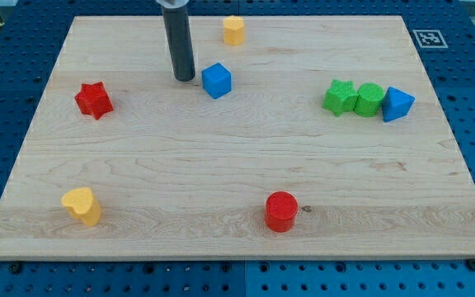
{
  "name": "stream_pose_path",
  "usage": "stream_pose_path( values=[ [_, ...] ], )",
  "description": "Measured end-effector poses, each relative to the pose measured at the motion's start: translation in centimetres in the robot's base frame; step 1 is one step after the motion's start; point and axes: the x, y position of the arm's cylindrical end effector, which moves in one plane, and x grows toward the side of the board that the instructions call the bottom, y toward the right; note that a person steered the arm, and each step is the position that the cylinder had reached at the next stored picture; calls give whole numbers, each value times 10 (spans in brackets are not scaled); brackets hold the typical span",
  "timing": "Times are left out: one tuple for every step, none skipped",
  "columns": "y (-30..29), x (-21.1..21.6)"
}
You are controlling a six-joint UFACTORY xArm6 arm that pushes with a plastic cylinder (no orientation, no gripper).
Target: Slide the blue cube closer to the line of blocks
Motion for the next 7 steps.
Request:
stream_pose_path(
  values=[
    [24, 10],
    [25, 10],
    [25, 10],
    [25, 10],
    [35, 10],
    [37, 10],
    [37, 10]
  ],
)
